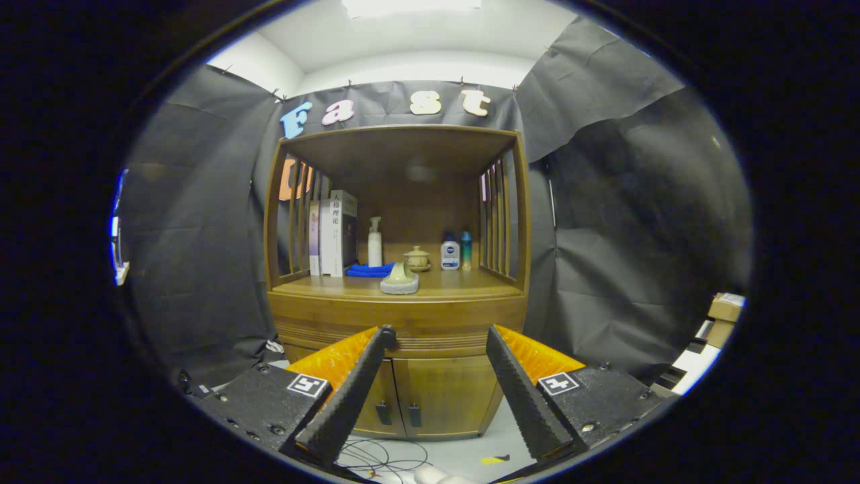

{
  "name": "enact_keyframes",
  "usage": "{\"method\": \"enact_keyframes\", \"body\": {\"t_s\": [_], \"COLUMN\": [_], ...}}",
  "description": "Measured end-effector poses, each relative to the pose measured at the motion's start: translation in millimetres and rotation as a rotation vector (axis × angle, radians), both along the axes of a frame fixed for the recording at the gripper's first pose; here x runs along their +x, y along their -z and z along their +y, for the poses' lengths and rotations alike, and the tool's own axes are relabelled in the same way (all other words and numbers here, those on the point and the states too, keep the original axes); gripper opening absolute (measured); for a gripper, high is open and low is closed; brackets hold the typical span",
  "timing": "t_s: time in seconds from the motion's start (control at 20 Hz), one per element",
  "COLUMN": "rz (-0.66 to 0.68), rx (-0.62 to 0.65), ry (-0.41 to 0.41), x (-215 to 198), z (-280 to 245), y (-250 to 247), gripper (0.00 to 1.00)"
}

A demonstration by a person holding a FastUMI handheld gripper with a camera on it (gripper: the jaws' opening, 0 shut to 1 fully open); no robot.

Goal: Pull open the drawer, take out the items inside it, and place them on the countertop above the cabinet.

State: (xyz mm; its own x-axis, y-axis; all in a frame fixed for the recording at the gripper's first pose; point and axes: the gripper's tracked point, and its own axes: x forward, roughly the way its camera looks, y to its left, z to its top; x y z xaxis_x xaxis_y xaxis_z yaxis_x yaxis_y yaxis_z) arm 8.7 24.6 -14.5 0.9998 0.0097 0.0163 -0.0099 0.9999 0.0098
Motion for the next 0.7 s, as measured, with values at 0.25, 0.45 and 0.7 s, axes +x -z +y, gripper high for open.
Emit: {"method": "enact_keyframes", "body": {"t_s": [0.25,0.45,0.7], "rz": [-0.005,-0.005,0.016], "rx": [0.008,0.001,0.008], "ry": [-0.002,-0.006,0.0], "x": [-3.0,-5.5,-2.0], "z": [0.5,1.3,-2.2], "y": [-6.2,-5.7,-0.9], "gripper": [0.99,0.99,0.99]}}
